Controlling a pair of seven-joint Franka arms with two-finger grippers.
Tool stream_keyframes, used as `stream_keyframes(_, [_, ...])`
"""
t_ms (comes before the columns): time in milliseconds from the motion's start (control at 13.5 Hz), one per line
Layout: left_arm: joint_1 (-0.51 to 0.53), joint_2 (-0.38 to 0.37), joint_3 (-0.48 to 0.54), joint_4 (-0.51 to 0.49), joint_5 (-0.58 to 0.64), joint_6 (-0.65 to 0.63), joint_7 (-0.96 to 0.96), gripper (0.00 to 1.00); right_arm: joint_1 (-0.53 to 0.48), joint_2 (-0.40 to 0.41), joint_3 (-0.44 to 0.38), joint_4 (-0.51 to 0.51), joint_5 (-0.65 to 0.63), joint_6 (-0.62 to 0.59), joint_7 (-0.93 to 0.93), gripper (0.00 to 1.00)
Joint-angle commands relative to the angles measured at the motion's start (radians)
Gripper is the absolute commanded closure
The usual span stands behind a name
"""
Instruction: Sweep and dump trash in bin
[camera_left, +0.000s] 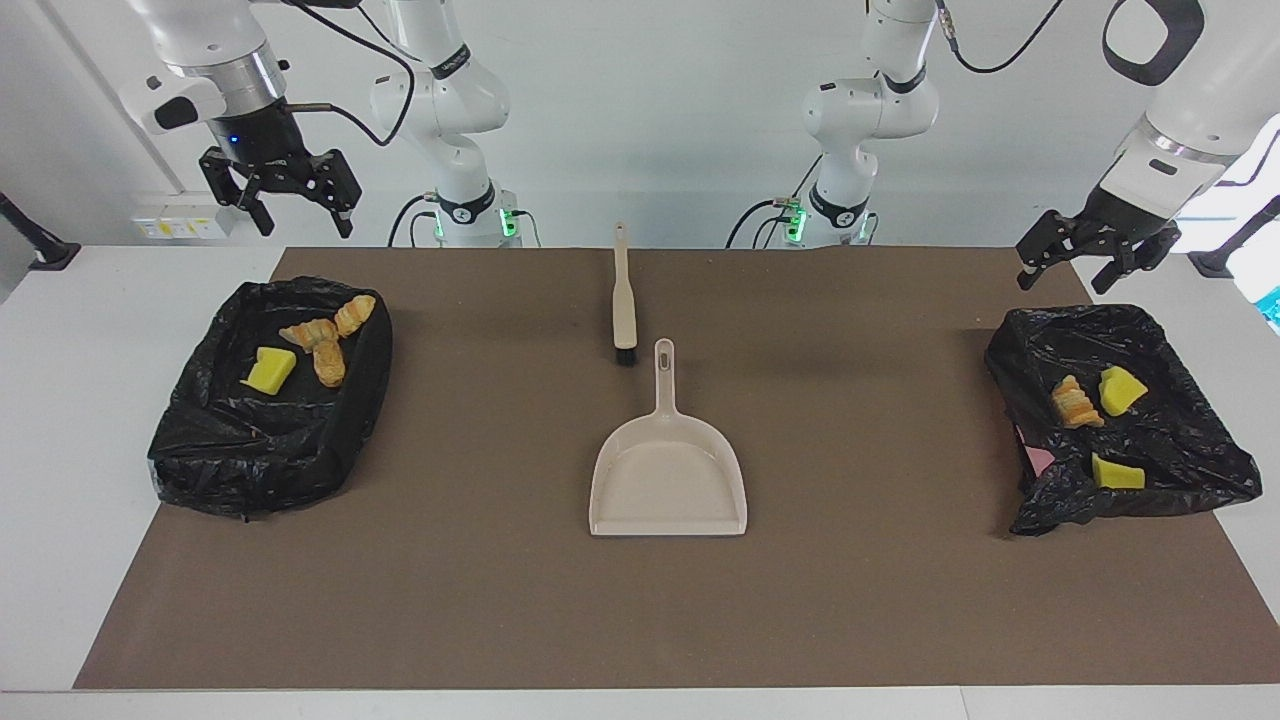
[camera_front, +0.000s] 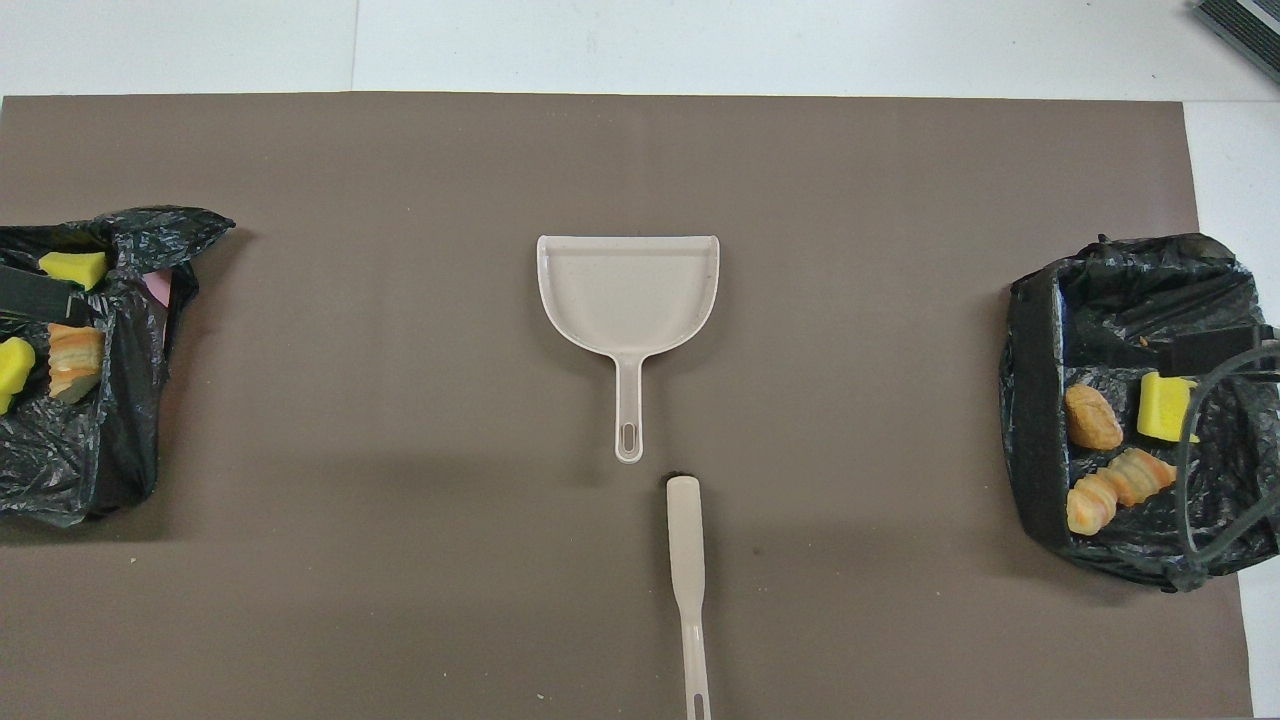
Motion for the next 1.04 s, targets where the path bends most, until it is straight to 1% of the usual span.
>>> stream_keyframes(0, [0.011, -0.013, -0.007, -0.008, -0.006, -0.015, -0.008, 0.00, -0.005, -0.002, 0.000, -0.003, 0.004, 0.011, -0.019, 0.00])
stream_keyframes(370, [0.009, -0.012, -0.007, -0.003, -0.007, -0.024, -0.008, 0.00, -0.005, -0.002, 0.001, -0.003, 0.004, 0.011, -0.019, 0.00])
stream_keyframes(518, [-0.006, -0.013, -0.003, -0.002, -0.011, -0.047, -0.008, 0.00, -0.005, -0.002, 0.001, -0.003, 0.004, 0.011, -0.019, 0.00])
stream_keyframes(666, [0.006, -0.013, -0.001, -0.002, -0.018, -0.064, -0.006, 0.00, -0.005, -0.002, 0.001, -0.003, 0.004, 0.011, -0.019, 0.00])
stream_keyframes(961, [-0.009, -0.015, 0.002, 0.000, -0.020, -0.092, -0.009, 0.00, -0.005, -0.002, 0.001, -0.003, 0.004, 0.011, -0.019, 0.00])
